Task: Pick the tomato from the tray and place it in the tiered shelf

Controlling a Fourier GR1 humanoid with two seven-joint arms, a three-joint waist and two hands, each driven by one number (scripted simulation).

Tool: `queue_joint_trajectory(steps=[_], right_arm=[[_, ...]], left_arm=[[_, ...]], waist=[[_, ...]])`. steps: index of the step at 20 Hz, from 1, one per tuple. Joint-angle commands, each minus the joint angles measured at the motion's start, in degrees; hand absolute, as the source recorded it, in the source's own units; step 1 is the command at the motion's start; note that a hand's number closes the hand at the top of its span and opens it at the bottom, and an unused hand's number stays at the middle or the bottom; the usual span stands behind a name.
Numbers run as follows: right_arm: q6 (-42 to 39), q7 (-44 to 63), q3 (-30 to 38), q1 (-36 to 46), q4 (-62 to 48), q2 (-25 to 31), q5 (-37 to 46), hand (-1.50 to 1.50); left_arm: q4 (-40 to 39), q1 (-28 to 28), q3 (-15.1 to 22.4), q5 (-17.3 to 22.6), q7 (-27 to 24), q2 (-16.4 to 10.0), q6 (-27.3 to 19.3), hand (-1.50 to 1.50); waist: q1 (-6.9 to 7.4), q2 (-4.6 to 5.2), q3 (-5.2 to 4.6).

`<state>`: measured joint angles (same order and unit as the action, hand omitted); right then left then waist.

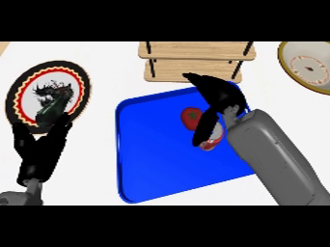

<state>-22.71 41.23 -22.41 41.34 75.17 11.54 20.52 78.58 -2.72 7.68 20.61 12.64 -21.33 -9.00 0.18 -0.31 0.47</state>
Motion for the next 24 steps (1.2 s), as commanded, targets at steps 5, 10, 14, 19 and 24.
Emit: queue_joint_trajectory(steps=[5, 10, 14, 19, 24], right_arm=[[1.56, -0.59, 0.67, -0.73, -3.65, -5.20, 6.39, -1.50], [2.44, -2.94, 0.68, -1.66, -5.96, -4.59, 9.98, -1.50], [4.48, -2.15, -0.47, -3.65, -4.79, -5.62, 13.40, -1.50], [7.81, -9.48, 2.06, -0.41, -14.07, -6.13, 17.30, -1.50], [10.66, -12.70, 3.25, -0.16, -18.01, -9.56, 18.43, -1.50]], left_arm=[[-0.44, -1.08, -0.78, -2.55, 3.84, 1.23, 0.76, 0.00], [-5.60, -2.23, -2.80, -1.97, 0.29, 3.19, 2.73, 0.00], [-7.73, -1.88, -1.49, -4.73, -2.58, 6.29, 1.22, 0.00], [-1.72, -1.33, -3.56, -4.55, 3.60, 3.47, 1.65, 0.00], [-3.13, 0.27, -5.55, -3.89, 1.50, 2.89, 4.95, 0.00]], waist=[[0.13, 0.34, -0.47], [-0.03, 0.39, -0.48], [-0.32, 0.37, -0.50], [0.22, 0.39, -0.47], [0.29, 0.39, -0.47]])
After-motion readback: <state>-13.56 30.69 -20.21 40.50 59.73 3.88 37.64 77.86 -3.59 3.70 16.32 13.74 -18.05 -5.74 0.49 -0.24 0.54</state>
